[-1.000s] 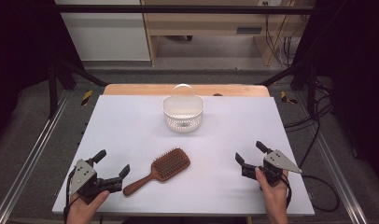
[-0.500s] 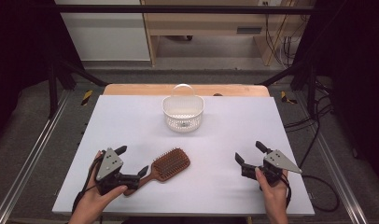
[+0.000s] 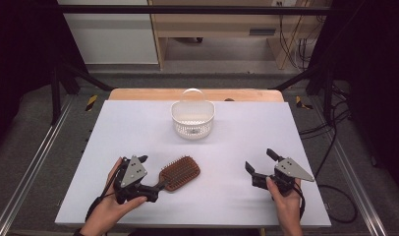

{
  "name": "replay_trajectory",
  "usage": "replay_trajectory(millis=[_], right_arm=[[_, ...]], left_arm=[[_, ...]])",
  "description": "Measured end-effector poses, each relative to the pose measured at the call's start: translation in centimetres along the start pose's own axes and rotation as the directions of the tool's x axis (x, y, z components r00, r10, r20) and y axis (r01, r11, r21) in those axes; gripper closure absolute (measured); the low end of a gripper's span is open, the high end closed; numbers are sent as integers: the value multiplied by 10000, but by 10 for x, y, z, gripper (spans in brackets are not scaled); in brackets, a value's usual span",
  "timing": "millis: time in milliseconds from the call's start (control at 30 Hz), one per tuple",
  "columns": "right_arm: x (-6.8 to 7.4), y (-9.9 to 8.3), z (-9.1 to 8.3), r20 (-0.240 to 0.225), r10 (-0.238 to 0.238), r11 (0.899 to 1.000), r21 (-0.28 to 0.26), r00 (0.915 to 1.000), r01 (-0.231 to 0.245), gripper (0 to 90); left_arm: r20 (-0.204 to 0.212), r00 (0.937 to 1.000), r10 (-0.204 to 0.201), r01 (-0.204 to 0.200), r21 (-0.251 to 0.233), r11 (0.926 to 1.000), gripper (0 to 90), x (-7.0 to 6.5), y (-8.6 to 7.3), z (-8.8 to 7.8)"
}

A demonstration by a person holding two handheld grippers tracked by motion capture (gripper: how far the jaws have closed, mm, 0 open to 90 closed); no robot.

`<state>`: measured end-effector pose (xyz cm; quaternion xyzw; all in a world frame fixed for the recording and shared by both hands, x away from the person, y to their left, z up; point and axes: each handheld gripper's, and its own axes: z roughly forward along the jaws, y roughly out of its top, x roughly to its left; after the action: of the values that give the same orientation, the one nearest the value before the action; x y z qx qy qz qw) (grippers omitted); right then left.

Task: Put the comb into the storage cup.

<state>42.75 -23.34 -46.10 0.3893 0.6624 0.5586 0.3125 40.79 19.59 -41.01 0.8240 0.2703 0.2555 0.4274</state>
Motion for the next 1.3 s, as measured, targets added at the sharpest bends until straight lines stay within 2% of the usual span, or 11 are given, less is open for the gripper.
replay_trajectory(millis=[167,567,833,1033,1300], right_arm=[[1,0,1,2,-22,10000,22,10000,22,82],[1,0,1,15,-5,10000,9,10000,5,82],[2,0,1,6,-11,10000,19,10000,11,82],[1,-1,1,20,16,10000,50,10000,-16,81],[1,-1,0,48,51,10000,21,10000,-51,81]], left_arm=[[211,9998,75,-81,289,9996,31,-1,1,5],[146,9999,-55,42,872,9962,32,1,-8,9],[203,9997,155,-182,1439,9894,32,-1,-9,11],[225,9997,-14,-25,1727,9850,34,1,-11,15],[352,9994,29,-109,2286,9735,35,2,-10,17]])
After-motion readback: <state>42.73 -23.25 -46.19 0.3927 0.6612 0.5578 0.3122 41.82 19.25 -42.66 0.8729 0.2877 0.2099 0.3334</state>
